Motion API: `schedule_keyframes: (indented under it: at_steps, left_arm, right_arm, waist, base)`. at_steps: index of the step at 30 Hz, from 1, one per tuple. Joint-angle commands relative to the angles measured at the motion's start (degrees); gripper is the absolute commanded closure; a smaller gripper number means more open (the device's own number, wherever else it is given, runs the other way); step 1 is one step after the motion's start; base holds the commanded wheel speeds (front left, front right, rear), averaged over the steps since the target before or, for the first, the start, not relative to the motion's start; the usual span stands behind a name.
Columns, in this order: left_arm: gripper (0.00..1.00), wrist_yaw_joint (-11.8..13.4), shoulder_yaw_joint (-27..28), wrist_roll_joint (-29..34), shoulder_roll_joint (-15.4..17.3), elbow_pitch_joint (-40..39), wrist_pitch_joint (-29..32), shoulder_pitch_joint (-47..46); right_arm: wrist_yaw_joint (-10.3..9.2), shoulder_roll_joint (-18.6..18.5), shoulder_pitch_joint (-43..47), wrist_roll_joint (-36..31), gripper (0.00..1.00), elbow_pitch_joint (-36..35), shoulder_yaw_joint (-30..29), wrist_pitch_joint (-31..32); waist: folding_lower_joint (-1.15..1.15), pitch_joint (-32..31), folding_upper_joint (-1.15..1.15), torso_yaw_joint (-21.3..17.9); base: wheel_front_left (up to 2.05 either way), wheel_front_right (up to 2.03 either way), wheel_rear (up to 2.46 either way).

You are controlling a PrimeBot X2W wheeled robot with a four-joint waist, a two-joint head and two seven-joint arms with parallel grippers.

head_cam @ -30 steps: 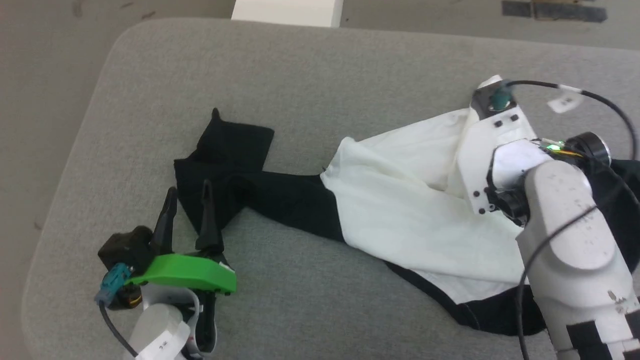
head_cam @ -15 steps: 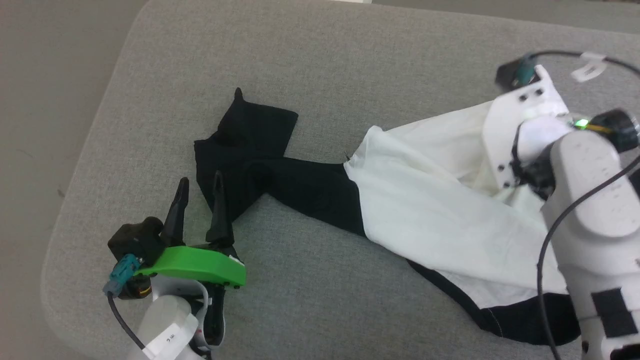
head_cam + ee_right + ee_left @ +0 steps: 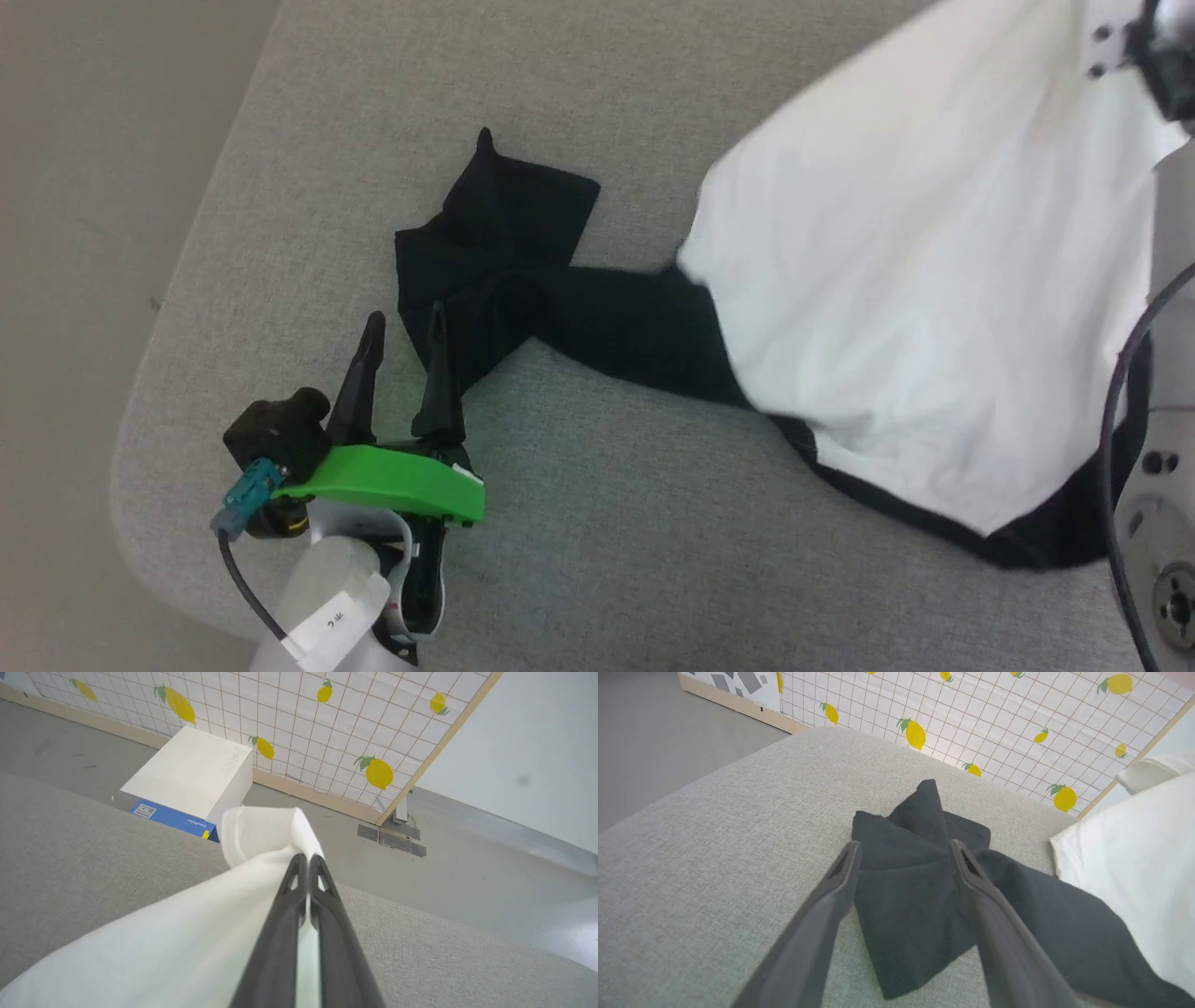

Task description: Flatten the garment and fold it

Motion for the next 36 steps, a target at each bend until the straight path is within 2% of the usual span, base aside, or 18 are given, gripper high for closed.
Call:
schedule_keyframes:
  at_steps: [1, 4, 6, 10, 13, 20, 25, 30, 36]
  left_arm:
    - [0.0, 0.4, -0.2, -0.3, -0.1, -0.1, -0.3, -0.9]
    - [0.0, 0.6, -0.4, -0.5, -0.2, -0.2, -0.3, -1.0]
    - [0.0, 0.8, -0.5, -0.5, -0.2, -0.1, -0.3, -0.9]
    - [0.0, 0.7, -0.7, -0.5, -0.2, 0.3, -0.3, -0.6]
    - [0.0, 0.6, -0.6, -0.2, -0.2, 0.7, -0.3, -0.2]
    - [0.0, 0.3, 0.4, 1.3, -0.2, 1.6, -0.3, 1.7]
    - [0.0, 0.3, 1.1, 2.1, 0.0, 1.8, -0.3, 3.3]
    - [0.0, 0.5, 1.5, 2.3, 0.4, 1.7, -0.3, 4.9]
    - [0.0, 0.9, 1.2, 2.1, 0.5, 1.3, -0.2, 6.1]
  right_arm:
    - [-0.09, -0.1, -1.5, -2.0, 1.0, 0.1, -1.4, -2.0]
    - [-0.09, 0.3, -2.7, -5.2, 1.0, 1.1, -5.3, -5.0]
    - [-0.09, 0.9, -2.8, -6.8, 0.0, 2.8, -7.7, -4.8]
    - [-0.09, 1.9, -2.8, -7.6, 0.0, 4.6, -10.4, -7.3]
    - [-0.09, 2.9, -2.8, -3.8, 0.0, 5.2, -12.8, -12.7]
    - [-0.09, 3.8, 3.2, 6.5, 0.0, 5.3, -8.1, -25.8]
    - [-0.09, 3.9, 13.6, 14.9, 0.0, 0.7, -4.8, -31.3]
    - [-0.09, 3.9, 26.3, 21.1, 0.0, -6.8, -5.1, -32.2]
    - [-0.09, 3.9, 42.5, 25.5, 0.0, -16.5, -5.9, -27.1]
  waist:
    - [0.0, 0.6, 0.0, 0.7]
    - [0.0, 0.8, 0.0, 0.8]
    - [0.0, 0.5, 0.0, 0.4]
    - [0.0, -0.8, 0.0, -0.3]
    - [0.0, -2.6, 0.0, -1.4]
    - [0.0, -7.4, 0.0, -5.0]
    - [0.0, -10.5, 0.0, -7.6]
    - [0.0, -12.6, 0.0, -9.9]
    - [0.0, -13.7, 0.0, -11.3]
  base:
    - [0.0, 0.0, 0.0]
    - [0.0, 0.0, 0.0]
    - [0.0, 0.0, 0.0]
    - [0.0, 0.0, 0.0]
    - [0.0, 0.0, 0.0]
    - [0.0, 0.0, 0.0]
    - [0.0, 0.0, 0.0]
    - [0.0, 0.0, 0.0]
    - [0.0, 0.0, 0.0]
